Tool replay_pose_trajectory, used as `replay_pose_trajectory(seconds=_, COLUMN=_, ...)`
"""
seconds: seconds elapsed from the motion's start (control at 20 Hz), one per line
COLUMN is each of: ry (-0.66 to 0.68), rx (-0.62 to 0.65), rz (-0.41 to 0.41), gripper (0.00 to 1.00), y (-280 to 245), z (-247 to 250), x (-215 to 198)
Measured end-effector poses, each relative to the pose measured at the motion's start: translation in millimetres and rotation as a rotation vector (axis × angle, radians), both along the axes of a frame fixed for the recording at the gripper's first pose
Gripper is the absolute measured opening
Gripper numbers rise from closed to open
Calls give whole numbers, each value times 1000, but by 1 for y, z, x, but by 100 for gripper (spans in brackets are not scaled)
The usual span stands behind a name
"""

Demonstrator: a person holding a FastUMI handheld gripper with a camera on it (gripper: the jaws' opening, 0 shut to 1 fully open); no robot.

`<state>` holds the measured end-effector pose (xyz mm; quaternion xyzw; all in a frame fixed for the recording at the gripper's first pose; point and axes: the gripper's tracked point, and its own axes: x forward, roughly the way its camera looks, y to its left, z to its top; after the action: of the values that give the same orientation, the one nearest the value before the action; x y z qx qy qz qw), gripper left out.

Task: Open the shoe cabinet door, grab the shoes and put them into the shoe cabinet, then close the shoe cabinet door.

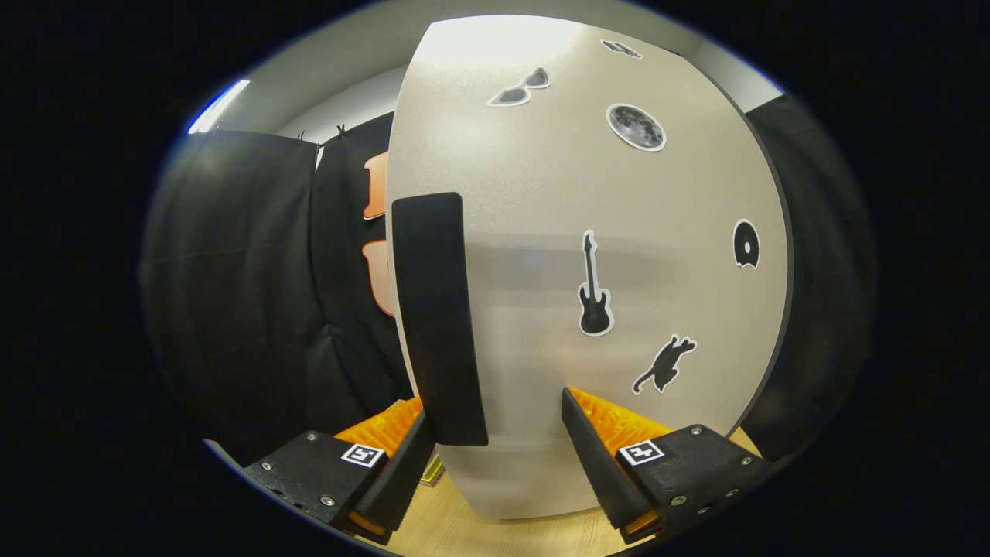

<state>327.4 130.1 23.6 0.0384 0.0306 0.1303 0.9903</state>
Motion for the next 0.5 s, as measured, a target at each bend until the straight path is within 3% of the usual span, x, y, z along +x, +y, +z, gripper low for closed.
replay_pose_trajectory(seconds=0.5, ry=-36, rx=-31, rz=-109, gripper=96, y=2, z=-3, x=13)
